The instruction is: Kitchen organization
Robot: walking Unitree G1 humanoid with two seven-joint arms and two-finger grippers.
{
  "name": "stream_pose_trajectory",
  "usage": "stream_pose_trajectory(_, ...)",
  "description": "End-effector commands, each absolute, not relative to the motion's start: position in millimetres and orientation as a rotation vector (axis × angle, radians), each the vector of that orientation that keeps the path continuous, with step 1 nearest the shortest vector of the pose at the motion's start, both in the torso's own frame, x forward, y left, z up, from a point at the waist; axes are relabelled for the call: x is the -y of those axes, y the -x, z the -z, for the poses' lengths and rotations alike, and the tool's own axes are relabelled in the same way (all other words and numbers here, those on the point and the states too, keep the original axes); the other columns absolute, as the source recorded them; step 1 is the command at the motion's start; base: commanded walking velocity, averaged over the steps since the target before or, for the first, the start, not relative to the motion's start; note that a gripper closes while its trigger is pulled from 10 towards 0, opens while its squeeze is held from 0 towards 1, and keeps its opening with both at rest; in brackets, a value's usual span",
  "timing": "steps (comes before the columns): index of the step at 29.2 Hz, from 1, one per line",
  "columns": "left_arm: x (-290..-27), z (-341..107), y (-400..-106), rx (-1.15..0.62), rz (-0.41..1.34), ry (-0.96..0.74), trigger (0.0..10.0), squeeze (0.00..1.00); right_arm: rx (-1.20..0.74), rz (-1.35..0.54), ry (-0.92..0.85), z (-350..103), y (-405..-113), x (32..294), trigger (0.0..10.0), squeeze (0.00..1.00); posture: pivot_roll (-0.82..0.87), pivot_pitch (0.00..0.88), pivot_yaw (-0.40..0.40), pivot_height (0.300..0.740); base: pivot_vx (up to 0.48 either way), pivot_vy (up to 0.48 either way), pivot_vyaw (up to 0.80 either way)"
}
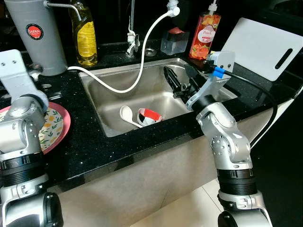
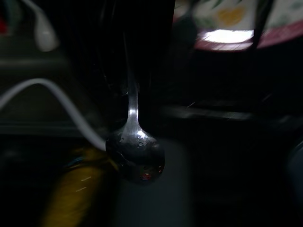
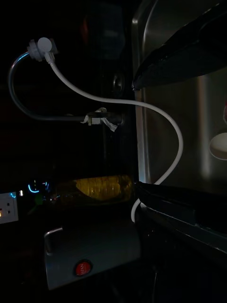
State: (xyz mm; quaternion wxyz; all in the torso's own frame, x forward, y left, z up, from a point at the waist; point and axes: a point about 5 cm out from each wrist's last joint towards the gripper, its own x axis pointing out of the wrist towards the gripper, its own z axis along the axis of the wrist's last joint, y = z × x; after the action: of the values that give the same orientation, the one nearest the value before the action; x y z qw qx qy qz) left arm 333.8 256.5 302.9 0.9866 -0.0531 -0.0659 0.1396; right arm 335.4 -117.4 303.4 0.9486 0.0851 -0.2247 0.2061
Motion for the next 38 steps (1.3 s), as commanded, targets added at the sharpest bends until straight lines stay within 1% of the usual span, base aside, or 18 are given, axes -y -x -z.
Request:
stream_pose_trajectory(1,-241,-315,-331,0.199,-0.125,0.041,10.0,0.0,0.455,-0.43,-0.21,-306,-335,119,10.0,0.0,-0.07,0.085,-0.032,0.74,0.0,0.0,0.0)
stream_pose_trajectory(2,-241,-315,-331,0.199,-0.125,0.041,10.0,0.0,0.455,-0.43,-0.21,-306,-335,119,10.0,0.0,-0.07,0.085,-0.032,0.74,0.0,0.0,0.0)
stream_pose_trajectory(4,-229,-318,-329,0.211,-0.025,0.01,10.0,0.0,0.457,-0.433,-0.213,-307,-335,120,10.0,0.0,-0.07,0.085,-0.032,0.74,0.0,0.0,0.0)
stream_pose_trajectory(9,-221,-317,-328,0.217,0.061,-0.031,10.0,0.0,0.452,-0.443,-0.214,-306,-334,120,10.0,0.0,-0.07,0.081,-0.029,0.74,0.0,0.0,0.0)
stream_pose_trajectory(11,-213,-314,-326,0.227,0.157,-0.06,10.0,0.0,0.439,-0.475,-0.218,-304,-333,118,10.0,0.0,-0.07,0.081,-0.029,0.74,0.0,0.0,0.0)
stream_pose_trajectory(15,-206,-312,-324,0.235,0.252,-0.072,10.0,0.0,0.428,-0.509,-0.224,-302,-331,115,10.0,0.0,-0.08,0.077,-0.024,0.74,0.0,0.0,0.0)
stream_pose_trajectory(17,-197,-313,-319,0.261,0.364,-0.069,10.0,0.0,0.417,-0.558,-0.255,-301,-328,112,10.0,0.0,-0.08,0.077,-0.021,0.74,0.0,0.0,0.0)
stream_pose_trajectory(18,-197,-313,-319,0.261,0.364,-0.069,10.0,0.0,0.417,-0.558,-0.255,-301,-328,112,10.0,0.0,-0.08,0.077,-0.021,0.74,0.0,0.0,0.0)
stream_pose_trajectory(19,-192,-314,-317,0.277,0.417,-0.067,10.0,0.0,0.409,-0.591,-0.281,-300,-326,110,10.0,0.0,-0.08,0.077,-0.021,0.74,0.0,0.0,0.0)
stream_pose_trajectory(21,-192,-314,-317,0.277,0.417,-0.067,10.0,0.0,0.409,-0.591,-0.281,-300,-326,110,10.0,0.0,-0.08,0.077,-0.021,0.74,0.0,0.0,0.0)
stream_pose_trajectory(22,-186,-315,-314,0.292,0.477,-0.061,10.0,0.0,0.396,-0.632,-0.325,-300,-324,108,10.0,0.0,-0.08,0.081,-0.023,0.74,0.0,0.0,0.0)
stream_pose_trajectory(25,-179,-316,-312,0.306,0.531,-0.055,10.0,0.0,0.383,-0.67,-0.368,-299,-321,106,10.0,0.0,-0.08,0.083,-0.024,0.74,0.0,0.0,0.0)
stream_pose_trajectory(26,-170,-316,-308,0.317,0.599,-0.048,10.0,0.0,0.365,-0.702,-0.438,-299,-320,104,10.0,0.0,-0.08,0.083,-0.024,0.74,0.0,0.0,0.0)
stream_pose_trajectory(27,-170,-316,-308,0.317,0.599,-0.048,10.0,0.0,0.365,-0.702,-0.438,-299,-320,104,10.0,0.0,-0.08,0.083,-0.024,0.74,0.0,0.0,0.0)
stream_pose_trajectory(29,-156,-312,-303,0.318,0.695,-0.044,10.0,0.0,0.341,-0.75,-0.578,-300,-319,103,10.0,0.0,-0.09,0.087,-0.027,0.74,0.0,0.0,0.0)
stream_pose_trajectory(33,-153,-311,-302,0.315,0.713,-0.043,10.0,0.0,0.337,-0.761,-0.622,-301,-319,103,10.0,0.0,-0.09,0.087,-0.027,0.74,0.0,0.0,0.0)
stream_pose_trajectory(37,-142,-307,-299,0.308,0.768,-0.04,10.0,0.0,0.34,-0.817,-0.773,-308,-317,105,10.0,0.0,-0.09,0.094,-0.034,0.74,0.0,0.0,0.0)
stream_pose_trajectory(38,-142,-307,-299,0.308,0.768,-0.04,10.0,0.0,0.34,-0.817,-0.773,-308,-317,105,10.0,0.0,-0.09,0.094,-0.034,0.74,0.0,0.0,0.0)
